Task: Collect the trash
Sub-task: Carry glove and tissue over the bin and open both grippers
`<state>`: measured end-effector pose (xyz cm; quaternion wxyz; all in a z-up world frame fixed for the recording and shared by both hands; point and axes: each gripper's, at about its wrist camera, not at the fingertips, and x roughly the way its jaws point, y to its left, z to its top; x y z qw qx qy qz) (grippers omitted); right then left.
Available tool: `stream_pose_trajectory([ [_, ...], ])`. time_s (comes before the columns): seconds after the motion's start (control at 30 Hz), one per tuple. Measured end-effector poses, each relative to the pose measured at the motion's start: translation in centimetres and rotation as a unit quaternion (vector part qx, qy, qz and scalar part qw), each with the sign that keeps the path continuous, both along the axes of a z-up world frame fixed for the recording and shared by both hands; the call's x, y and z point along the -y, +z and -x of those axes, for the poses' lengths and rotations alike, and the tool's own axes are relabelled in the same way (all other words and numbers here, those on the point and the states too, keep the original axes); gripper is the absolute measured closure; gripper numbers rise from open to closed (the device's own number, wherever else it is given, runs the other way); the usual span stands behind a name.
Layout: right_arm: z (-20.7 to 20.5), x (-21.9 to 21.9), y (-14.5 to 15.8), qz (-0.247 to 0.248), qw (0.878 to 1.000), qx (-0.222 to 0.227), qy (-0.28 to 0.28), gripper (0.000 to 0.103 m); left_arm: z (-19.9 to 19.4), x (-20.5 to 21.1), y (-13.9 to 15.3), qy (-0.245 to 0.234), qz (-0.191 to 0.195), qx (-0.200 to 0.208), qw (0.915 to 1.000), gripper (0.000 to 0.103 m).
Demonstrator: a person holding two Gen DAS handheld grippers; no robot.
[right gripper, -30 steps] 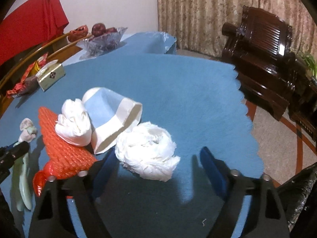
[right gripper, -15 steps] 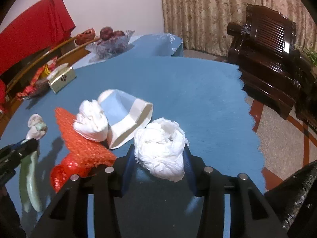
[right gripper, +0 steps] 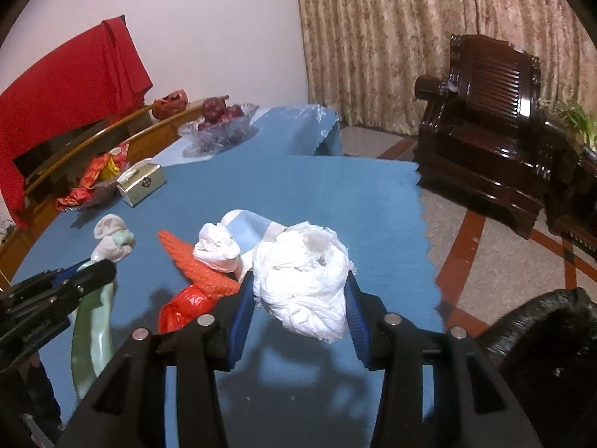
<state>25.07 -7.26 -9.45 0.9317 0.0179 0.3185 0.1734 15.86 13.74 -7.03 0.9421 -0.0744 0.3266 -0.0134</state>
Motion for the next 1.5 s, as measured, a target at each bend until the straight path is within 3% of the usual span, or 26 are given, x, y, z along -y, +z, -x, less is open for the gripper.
stream_pose_trajectory([
  [0.53,7.8,7.5,4.2,-0.02,0.997,0.048,-0.057,0.057,4.0,8.3,3.2,-0.082,0.007,0.037,0.9959,0.082],
  [0.9,12.7,14.7,4.1,-0.014,0.991,0.052,-0.125,0.057,5.7,15.2,3.0,-0.147,0.014,0.037,0.9883,0.082],
  [1.5,17.2,24.3,1.6,0.01,0.973,0.036,-0.227,0.057,5.7,26.9,1.3,-0.253,0.018,0.038,0.9665,0.082],
])
